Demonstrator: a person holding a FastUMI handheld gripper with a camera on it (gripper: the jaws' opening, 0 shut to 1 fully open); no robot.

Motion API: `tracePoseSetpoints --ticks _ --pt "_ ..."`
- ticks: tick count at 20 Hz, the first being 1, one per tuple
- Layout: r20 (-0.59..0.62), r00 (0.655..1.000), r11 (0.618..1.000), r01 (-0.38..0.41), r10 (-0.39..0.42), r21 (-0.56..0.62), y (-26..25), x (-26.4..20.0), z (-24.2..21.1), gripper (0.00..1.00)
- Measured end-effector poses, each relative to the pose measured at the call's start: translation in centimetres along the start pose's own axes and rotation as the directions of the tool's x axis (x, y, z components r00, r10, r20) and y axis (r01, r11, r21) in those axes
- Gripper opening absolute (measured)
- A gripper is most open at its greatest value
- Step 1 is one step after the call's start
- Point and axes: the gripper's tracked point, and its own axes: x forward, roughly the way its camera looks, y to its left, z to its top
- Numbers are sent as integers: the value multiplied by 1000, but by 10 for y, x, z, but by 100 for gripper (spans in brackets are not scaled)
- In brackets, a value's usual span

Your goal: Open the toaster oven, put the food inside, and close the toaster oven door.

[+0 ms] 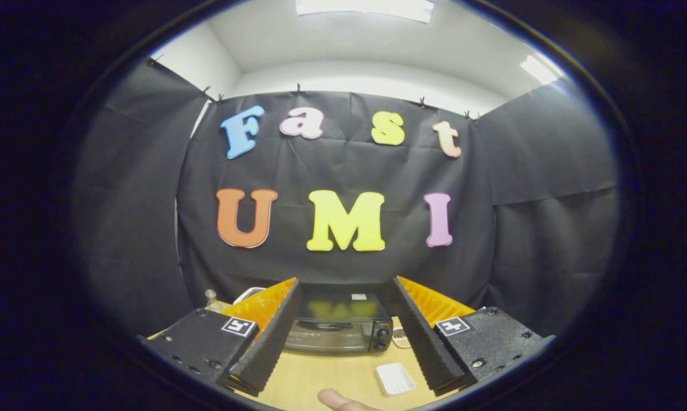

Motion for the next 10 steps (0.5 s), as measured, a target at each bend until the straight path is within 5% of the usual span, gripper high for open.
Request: tracePoseSetpoints --ticks 10 --pt "-28 999 999 -47 47 -9 -13 -95 -34 100"
